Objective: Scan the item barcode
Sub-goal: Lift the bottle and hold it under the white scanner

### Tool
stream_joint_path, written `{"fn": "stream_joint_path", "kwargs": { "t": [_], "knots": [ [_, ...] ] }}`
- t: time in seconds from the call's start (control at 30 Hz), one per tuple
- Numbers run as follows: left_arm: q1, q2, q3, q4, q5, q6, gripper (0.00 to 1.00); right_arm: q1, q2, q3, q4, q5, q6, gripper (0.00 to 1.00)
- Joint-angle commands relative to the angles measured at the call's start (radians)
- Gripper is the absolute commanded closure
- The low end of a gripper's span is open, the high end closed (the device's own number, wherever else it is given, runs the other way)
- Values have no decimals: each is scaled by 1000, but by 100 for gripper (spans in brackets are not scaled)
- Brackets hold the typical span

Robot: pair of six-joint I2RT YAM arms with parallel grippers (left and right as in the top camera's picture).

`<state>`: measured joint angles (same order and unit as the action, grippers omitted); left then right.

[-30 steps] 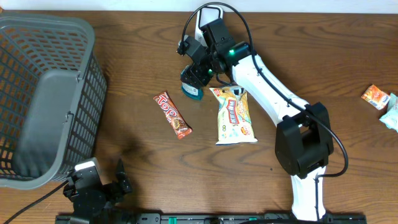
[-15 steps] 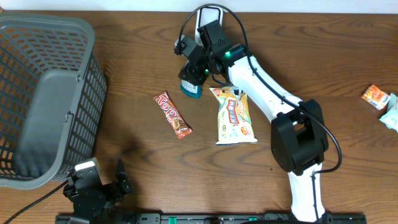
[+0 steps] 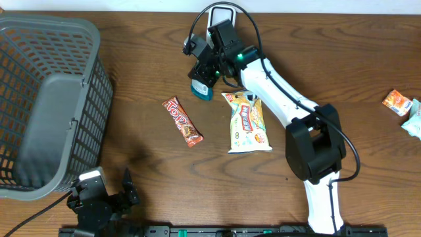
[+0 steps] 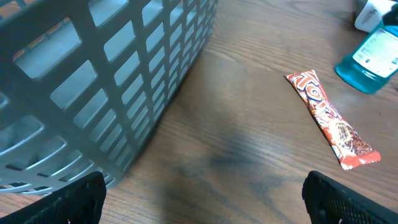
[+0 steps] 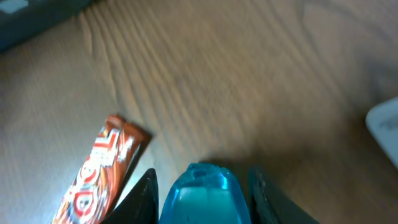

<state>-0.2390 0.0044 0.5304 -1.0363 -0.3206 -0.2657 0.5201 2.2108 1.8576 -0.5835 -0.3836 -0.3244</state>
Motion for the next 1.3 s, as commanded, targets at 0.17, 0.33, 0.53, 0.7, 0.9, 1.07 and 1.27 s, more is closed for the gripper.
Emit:
{"fn": "stream_joint_path", "kwargs": {
  "t": [0.17, 0.33, 0.53, 0.7, 0.9, 1.07, 1.27],
  "knots": [
    [2, -2, 3, 1, -13, -2, 2, -30, -182, -26, -269, -5, 18, 99],
    [2, -2, 3, 1, -13, -2, 2, -58, -285, -26, -372, -140, 17, 99],
    [2, -2, 3, 1, -13, -2, 1, -76, -297, -26, -411, -166, 18, 99],
    [2, -2, 3, 1, -13, -2, 2, -93, -303, -26, -484, -387, 16, 99],
    [2, -2, 3, 1, -13, -2, 2, -170, -302, -26, -589, -706, -43, 99],
    [2, -2, 3, 1, -13, -2, 2, -214, -301, -27, -618, -842, -43, 99],
    [2, -2, 3, 1, -13, -2, 2, -226, -301, -27, -658, -897, -44, 99]
  ]
}}
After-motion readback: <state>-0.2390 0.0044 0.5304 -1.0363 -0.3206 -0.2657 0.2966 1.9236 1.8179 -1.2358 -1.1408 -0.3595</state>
